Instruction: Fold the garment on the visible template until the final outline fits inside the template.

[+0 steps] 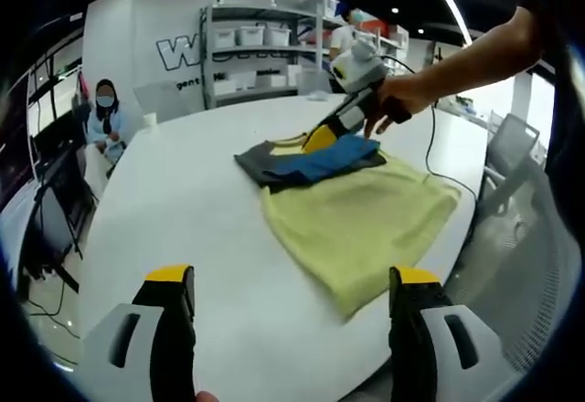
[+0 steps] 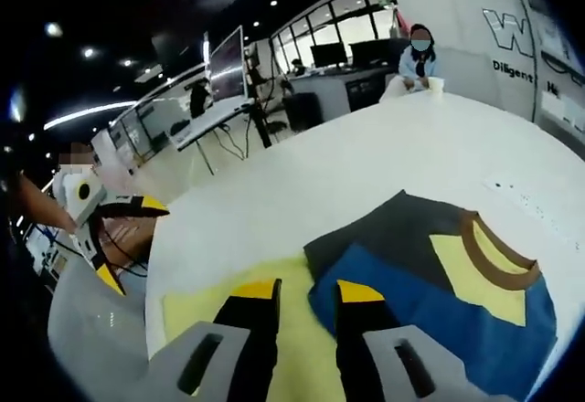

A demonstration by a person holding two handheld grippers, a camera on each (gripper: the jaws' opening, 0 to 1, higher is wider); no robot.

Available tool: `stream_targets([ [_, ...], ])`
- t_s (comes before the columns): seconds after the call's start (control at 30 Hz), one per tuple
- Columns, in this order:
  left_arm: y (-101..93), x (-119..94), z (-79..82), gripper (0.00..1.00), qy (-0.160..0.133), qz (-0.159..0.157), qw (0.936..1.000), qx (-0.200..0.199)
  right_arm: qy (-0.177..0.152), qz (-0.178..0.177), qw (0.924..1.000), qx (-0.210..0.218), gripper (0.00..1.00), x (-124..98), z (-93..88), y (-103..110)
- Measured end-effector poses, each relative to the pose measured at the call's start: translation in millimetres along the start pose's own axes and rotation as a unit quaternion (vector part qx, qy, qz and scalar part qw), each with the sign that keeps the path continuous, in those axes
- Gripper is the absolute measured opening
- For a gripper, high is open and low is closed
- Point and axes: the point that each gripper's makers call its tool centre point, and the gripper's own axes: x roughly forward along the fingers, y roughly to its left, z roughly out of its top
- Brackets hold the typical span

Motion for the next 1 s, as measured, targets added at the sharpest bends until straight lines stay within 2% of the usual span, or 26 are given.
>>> stream_targets([
  [0.33, -4.1, 6.6, 4.6, 0.85, -0.002, -0.008, 0.9999, 0.007, -0.014, -0.018, 0.9988, -0.044, 0.17, -25.3, 2.0, -1.8],
  [0.5, -6.1, 10.1, 5.0, 0.85, -0.002, -0.012, 0.9999, 0.009, -0.024, -0.027, 0.9971, -0.067, 0.12, -38.6, 3.7, -0.7],
  [1.0, -15.9, 17.8, 7.7, 0.83, 0.0, -0.032, 0.9993, 0.019, -0.043, -0.045, 0.9948, -0.081, 0.2, -77.8, 2.5, 5.0],
])
